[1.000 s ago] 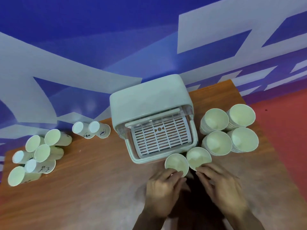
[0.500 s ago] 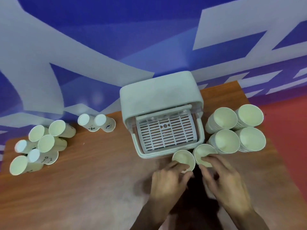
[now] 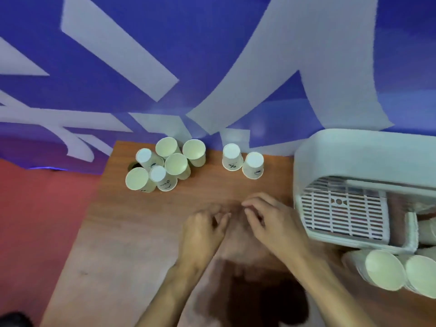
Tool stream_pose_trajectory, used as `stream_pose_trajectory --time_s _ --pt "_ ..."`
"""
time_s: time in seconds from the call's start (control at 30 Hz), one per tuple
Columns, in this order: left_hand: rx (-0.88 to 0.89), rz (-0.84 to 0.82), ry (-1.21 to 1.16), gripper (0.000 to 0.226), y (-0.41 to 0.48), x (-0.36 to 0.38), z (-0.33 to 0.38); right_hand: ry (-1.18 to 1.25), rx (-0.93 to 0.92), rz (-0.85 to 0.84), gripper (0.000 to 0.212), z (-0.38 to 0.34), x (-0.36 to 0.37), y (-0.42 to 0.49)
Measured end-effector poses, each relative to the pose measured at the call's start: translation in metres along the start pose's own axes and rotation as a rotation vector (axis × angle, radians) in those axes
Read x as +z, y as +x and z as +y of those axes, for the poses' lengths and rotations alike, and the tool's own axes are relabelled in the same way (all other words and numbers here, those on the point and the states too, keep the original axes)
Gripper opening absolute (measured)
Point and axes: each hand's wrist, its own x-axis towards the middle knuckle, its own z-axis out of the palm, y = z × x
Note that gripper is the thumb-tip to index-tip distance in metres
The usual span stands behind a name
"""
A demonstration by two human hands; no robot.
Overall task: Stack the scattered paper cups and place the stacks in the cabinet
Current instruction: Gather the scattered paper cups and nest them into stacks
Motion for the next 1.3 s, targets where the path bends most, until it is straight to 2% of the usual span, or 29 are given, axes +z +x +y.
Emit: stream_pose_trajectory --time_s 0.1,0.27,0.5,0.63,0.7,0.8,0.9,1.0,1.13,1.3 --pt "-0.083 0.059 -0.009 0.018 0.027 -0.038 -0.042 0.002 -0.015 -0.075 0.014 -0.029 0.036 0.04" --pt "-0.053 0.139 0.157 0.036 0.084 -0.063 -0.093 -0.163 0.001 -0.157 0.023 -0.053 0.084 0.105" --pt "0.012 0.011 0.468 0.036 0.143 -0.039 -0.13 -0.402 -0.02 -0.138 0.036 -0.047 0.137 0.176" --pt "0.012 0.014 0.52 0.036 0.151 -0.032 -0.137 -0.453 -0.036 -0.079 0.022 -0.037 0.155 0.183" --pt "0.024 -0.013 0.545 0.031 0.152 -0.035 -0.136 -0.432 -0.063 -0.043 0.012 -0.034 0.159 0.181" --pt "0.017 -0.02 0.551 0.026 0.152 -0.04 -0.135 -0.423 -0.061 -0.015 0.01 -0.04 0.158 0.17" --pt "0.077 0.088 0.454 0.024 0.141 -0.046 -0.125 -0.399 -0.021 0.049 0.007 -0.049 0.145 0.149" --pt "0.162 0.177 0.342 0.014 0.116 -0.052 -0.099 -0.336 0.018 0.112 0.007 -0.051 0.123 0.114" --pt "0.181 0.148 0.267 0.01 0.074 -0.048 -0.054 -0.212 0.066 0.198 0.011 -0.039 0.084 0.059" --pt "0.304 0.067 0.212 0.006 0.022 -0.016 0.0 -0.103 0.164 0.283 0.012 -0.007 0.03 -0.021"
